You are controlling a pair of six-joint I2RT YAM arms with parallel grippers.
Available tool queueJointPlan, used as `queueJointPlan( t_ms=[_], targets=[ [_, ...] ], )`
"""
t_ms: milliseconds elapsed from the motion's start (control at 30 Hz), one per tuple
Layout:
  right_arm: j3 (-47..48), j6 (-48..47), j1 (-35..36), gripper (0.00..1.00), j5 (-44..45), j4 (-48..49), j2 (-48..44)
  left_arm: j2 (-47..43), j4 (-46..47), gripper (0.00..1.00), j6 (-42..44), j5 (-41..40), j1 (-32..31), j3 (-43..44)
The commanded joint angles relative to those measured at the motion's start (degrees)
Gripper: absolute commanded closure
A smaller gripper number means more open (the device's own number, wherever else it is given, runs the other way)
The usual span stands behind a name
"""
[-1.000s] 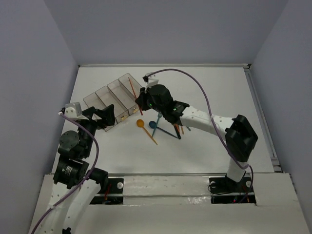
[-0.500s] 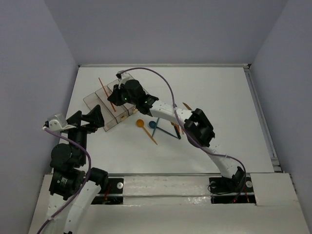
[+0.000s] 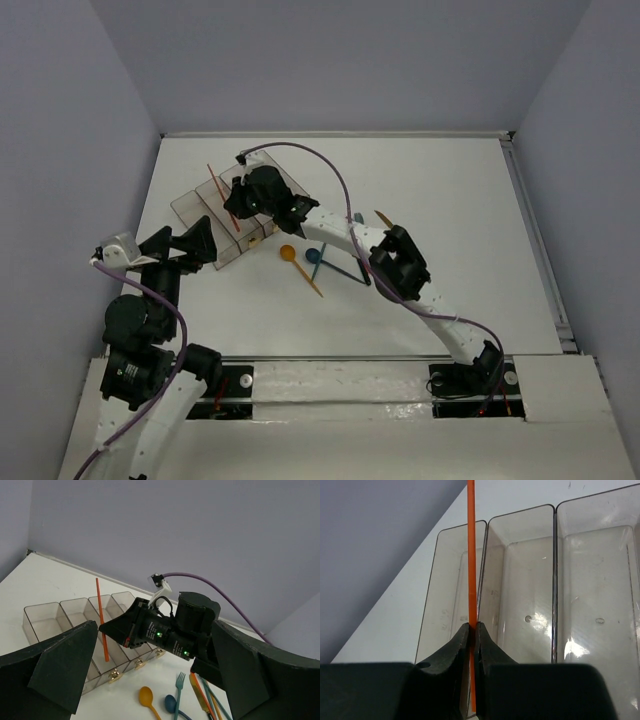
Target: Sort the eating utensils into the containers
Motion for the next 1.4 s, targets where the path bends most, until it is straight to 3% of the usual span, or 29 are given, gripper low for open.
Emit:
queueJointPlan(
  t_ms=[0, 33, 67, 167, 233, 400, 467, 700, 800, 967, 1133, 1367],
  targets=[
    [3.8, -1.2, 0.6, 0.87, 2.0, -1.4, 2.3, 0.3, 3.1, 0.01, 0.4, 1.6, -0.5, -0.1],
    [3.9, -1.2, 0.6, 0.81, 2.1, -1.8, 2.4, 0.5, 3.1, 0.01, 0.4, 1.6, -0.5, -0.1],
    [3.7, -1.2, 0.6, 0.66, 1.9, -2.0, 2.2, 0.4, 3.2, 0.01, 0.4, 1.5, -0.5, -0.1],
    [3.1, -1.4, 0.6, 0.47, 1.5, -1.4, 1.1, 0.5, 3.3, 0.01, 0.4, 1.6, -0.5, -0.2],
    [3.1, -2.2, 0.6, 0.42, 1.7, -1.7, -0.7, 0.5, 3.3, 0.01, 0.5, 1.6, -0.5, -0.1],
    [-2.9, -3.5, 0.6, 0.43, 2.4, 0.5, -7.7, 0.6, 3.3, 0.01, 0.5, 1.8, -0.5, -0.2],
    [-7.4, -3.6, 0.6, 0.5, 3.3, 3.3, -13.8, 0.8, 3.3, 0.01, 0.5, 2.2, -0.5, -0.3],
    [-43.0, -4.3, 0.6, 0.61, 13.7, 10.2, -36.1, 0.9, 3.5, 0.01, 0.5, 3.7, -0.5, -0.7],
    [-57.7, -2.7, 0.1, 0.67, 20.6, 6.1, -48.5, 0.6, 3.7, 0.01, 0.5, 4.4, -0.5, -0.8],
    [-72.1, 0.1, -4.8, 0.71, 25.1, -6.8, -58.1, 1.3, 4.1, 0.01, 0.9, 5.7, -0.5, -0.8],
    [-76.2, -0.6, -8.7, 0.74, 22.6, -11.7, -60.3, 1.5, 4.3, 0.01, 1.0, 6.1, -0.5, -0.9],
    [-74.1, -2.7, -10.8, 0.76, 22.1, -14.0, -56.7, 2.1, 4.0, 0.01, 0.9, 6.5, -0.5, -0.9]
  ],
)
